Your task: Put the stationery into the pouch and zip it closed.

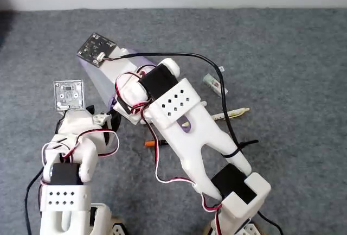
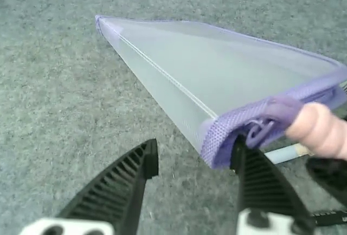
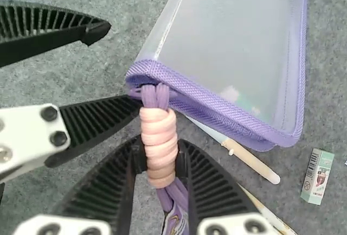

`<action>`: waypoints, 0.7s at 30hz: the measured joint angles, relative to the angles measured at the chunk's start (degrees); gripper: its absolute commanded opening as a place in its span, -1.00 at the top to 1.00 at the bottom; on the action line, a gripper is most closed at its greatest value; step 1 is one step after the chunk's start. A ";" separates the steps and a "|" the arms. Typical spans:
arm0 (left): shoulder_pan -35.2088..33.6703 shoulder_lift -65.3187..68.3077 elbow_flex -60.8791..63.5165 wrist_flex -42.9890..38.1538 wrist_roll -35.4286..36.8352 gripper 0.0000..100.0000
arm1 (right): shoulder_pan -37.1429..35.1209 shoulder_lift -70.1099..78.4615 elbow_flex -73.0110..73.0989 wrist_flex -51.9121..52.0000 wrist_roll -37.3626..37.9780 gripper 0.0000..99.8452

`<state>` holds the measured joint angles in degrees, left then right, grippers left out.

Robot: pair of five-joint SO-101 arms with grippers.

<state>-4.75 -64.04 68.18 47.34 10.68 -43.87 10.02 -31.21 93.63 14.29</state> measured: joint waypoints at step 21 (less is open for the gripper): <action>0.09 0.09 2.29 -5.89 0.00 0.84 | -0.79 0.00 0.00 3.08 0.00 0.98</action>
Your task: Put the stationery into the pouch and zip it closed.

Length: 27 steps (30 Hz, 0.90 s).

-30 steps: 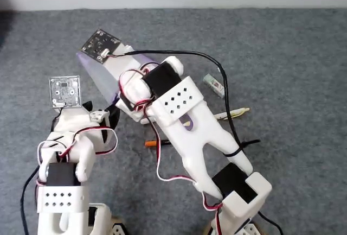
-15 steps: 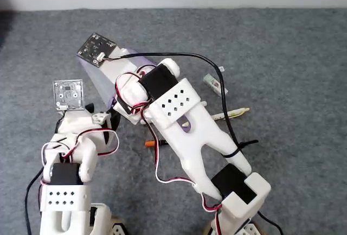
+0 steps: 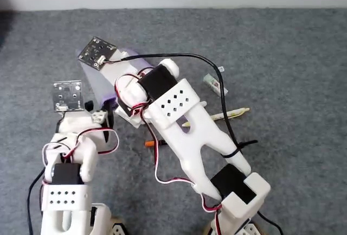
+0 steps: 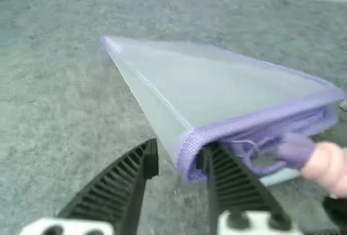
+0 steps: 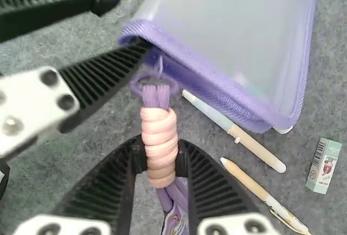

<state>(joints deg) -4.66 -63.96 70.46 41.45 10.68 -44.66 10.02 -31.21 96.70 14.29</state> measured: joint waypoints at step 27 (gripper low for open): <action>-10.29 -0.09 0.09 2.64 -3.87 0.98 | 9.41 0.00 -0.09 3.08 3.60 0.98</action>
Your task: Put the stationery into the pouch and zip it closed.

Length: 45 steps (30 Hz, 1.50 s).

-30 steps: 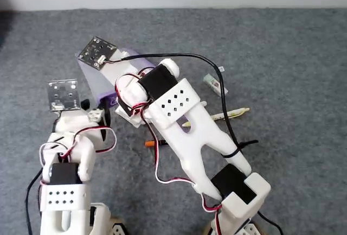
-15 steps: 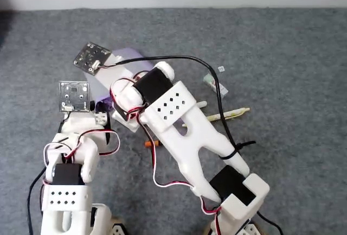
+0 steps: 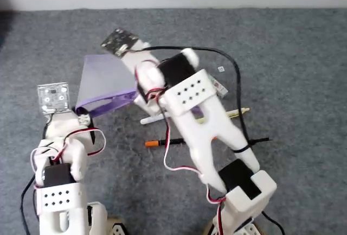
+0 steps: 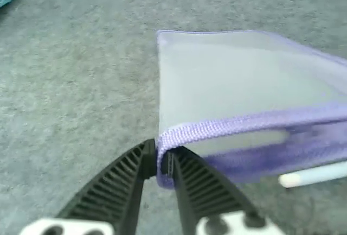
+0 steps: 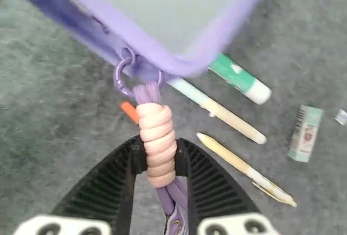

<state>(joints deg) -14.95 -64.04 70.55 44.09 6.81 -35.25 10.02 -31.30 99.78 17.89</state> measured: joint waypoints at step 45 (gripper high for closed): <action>-1.49 -0.79 -38.95 45.63 -4.57 0.98 | -3.69 -29.10 13.45 0.62 0.62 0.71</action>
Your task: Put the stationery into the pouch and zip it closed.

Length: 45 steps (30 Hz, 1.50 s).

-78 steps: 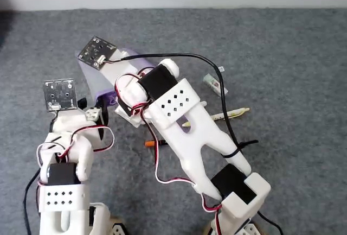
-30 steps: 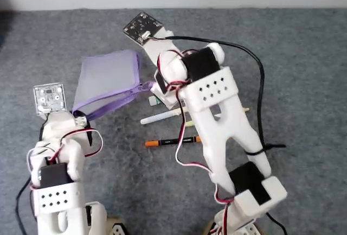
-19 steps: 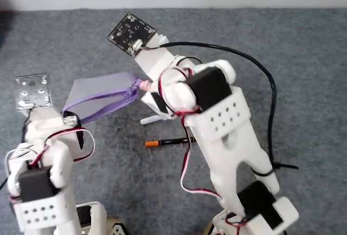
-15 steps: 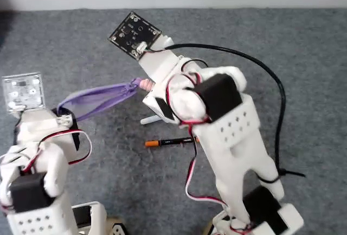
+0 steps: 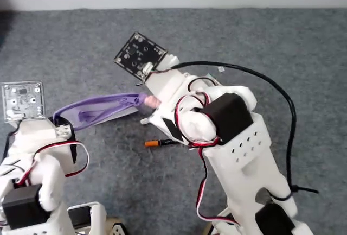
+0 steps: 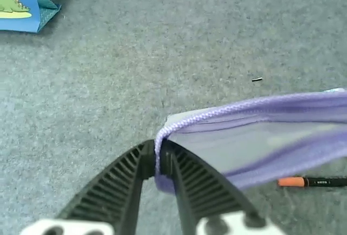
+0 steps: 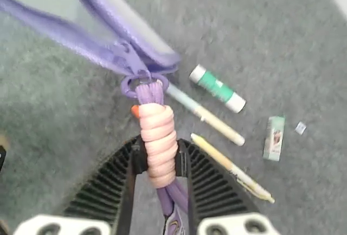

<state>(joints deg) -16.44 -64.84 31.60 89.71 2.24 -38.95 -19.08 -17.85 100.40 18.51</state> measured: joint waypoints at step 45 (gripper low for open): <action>-0.09 -0.09 1.93 -0.70 1.93 0.98 | 20.04 26.73 22.42 -16.70 23.38 0.46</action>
<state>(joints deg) -16.53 -64.92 33.54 89.01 4.18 -18.90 7.65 4.57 83.69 41.89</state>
